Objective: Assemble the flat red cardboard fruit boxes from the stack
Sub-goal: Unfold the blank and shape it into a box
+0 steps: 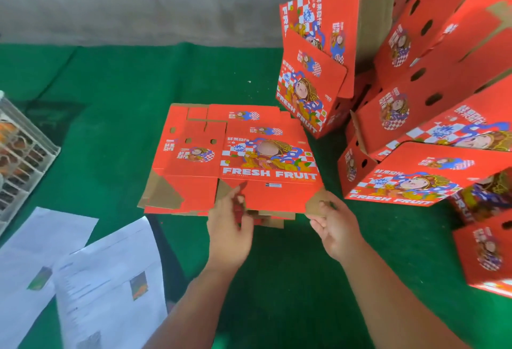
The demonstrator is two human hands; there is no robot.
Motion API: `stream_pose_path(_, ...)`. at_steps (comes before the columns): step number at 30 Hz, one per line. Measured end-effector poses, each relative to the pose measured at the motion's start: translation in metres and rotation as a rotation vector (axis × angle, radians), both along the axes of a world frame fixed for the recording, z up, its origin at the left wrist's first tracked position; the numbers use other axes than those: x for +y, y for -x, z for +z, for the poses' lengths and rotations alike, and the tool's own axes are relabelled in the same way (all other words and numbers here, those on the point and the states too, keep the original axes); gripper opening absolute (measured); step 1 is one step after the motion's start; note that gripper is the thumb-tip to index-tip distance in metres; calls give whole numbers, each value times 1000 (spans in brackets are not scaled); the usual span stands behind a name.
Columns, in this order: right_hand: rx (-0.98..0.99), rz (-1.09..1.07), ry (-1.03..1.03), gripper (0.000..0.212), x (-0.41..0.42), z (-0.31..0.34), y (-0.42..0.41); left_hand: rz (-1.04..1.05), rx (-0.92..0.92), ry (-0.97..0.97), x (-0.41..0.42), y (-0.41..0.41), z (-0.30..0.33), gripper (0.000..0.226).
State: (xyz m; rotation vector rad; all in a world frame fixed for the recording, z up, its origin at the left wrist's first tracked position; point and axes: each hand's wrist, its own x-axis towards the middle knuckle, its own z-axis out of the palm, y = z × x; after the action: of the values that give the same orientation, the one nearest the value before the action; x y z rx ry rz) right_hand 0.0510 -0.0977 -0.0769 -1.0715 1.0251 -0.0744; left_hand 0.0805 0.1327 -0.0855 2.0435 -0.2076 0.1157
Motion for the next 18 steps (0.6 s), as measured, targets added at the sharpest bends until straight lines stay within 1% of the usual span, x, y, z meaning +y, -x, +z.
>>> stream_pose_path(1, -8, -32, -5, 31, -5, 1, 11, -82, -57, -124, 2, 6, 1, 73)
stream_pose_path(3, -21, -61, 3, 35, -16, 6, 29, -203, -96, -447, 3, 20, 0, 88)
stream_pose_path(4, -32, -61, 10, 38, -23, 9, 36, -206, -86, -599, 2, 25, -1, 93)
stream_pose_path(5, -47, -57, 13, 41, -29, 11, 43, -166, -47, -722, 1, 29, -4, 97)
stream_pose_path(6, -58, -50, 16, 41, -34, 13, 50, -91, 12, -799, 2, 33, -6, 101)
stream_pose_path(8, -77, -34, 31, 39, -46, 16, 66, 69, 105, -843, 10, 37, -8, 101)
stream_pose_path(10, -81, -26, 54, 44, -58, 17, 82, 135, 127, -835, 23, 42, -9, 84)
stream_pose_path(12, -77, 6, 110, 46, -72, 18, 98, 117, 119, -796, 35, 47, -11, 64)
stream_pose_path(15, -91, 109, 224, 45, -89, 20, 116, 2, 71, -778, 42, 58, -7, 56)
stream_pose_path(18, -74, 252, 400, 46, -103, 25, 130, 41, 108, -723, 37, 76, 11, 45)
